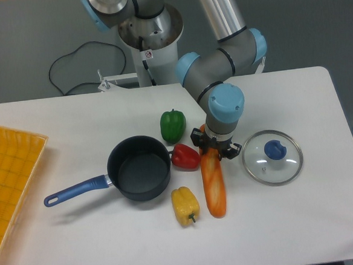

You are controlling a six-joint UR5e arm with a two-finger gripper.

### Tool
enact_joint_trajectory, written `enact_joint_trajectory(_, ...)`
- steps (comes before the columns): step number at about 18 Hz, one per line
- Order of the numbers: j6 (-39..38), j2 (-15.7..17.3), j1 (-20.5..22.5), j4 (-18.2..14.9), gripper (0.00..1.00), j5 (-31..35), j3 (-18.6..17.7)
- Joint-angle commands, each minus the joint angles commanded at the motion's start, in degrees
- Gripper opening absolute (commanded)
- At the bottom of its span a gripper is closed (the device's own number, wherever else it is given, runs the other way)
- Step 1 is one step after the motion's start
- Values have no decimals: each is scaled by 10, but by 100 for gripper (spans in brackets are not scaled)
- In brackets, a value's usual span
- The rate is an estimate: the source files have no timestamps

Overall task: Pick up the long bread
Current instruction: 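Lower the gripper onto the baguette and close it around the bread, then lift the baguette and carry it over the dark saucepan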

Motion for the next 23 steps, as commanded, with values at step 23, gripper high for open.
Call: enact_joint_trajectory(23, -5, 65, 4, -140, 17, -27, 89)
